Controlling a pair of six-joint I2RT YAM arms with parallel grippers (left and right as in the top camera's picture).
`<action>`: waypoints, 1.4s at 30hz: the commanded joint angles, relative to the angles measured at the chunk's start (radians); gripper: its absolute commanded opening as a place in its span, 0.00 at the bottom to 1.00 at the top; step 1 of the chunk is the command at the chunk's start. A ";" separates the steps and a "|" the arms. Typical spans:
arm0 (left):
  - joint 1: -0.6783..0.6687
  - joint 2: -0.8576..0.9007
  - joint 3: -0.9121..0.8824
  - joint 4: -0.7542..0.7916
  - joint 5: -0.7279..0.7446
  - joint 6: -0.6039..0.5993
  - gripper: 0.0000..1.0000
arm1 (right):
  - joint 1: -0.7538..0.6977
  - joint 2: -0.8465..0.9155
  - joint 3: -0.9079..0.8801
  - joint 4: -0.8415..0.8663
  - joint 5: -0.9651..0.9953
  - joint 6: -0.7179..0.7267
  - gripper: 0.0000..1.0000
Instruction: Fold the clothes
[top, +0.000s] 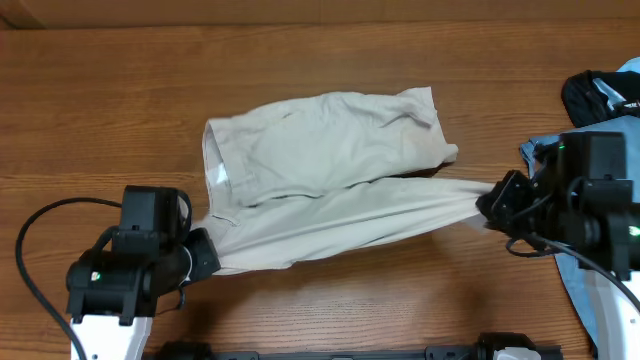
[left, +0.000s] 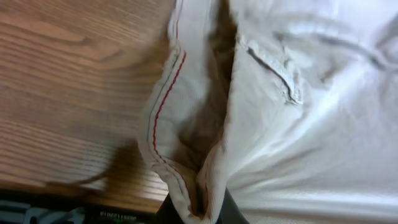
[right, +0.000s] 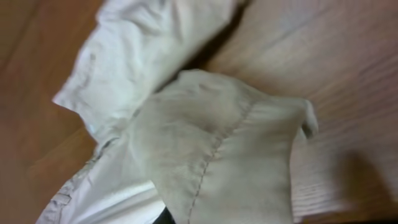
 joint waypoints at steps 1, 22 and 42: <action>0.027 -0.010 0.034 0.021 -0.230 0.024 0.04 | -0.040 0.002 0.070 0.054 0.179 -0.091 0.04; 0.059 0.500 0.034 0.816 -0.122 0.010 0.06 | -0.039 0.541 0.079 0.413 0.147 -0.298 0.04; 0.087 0.792 0.034 1.240 -0.045 -0.199 1.00 | 0.103 0.748 0.084 0.937 0.092 -0.282 0.92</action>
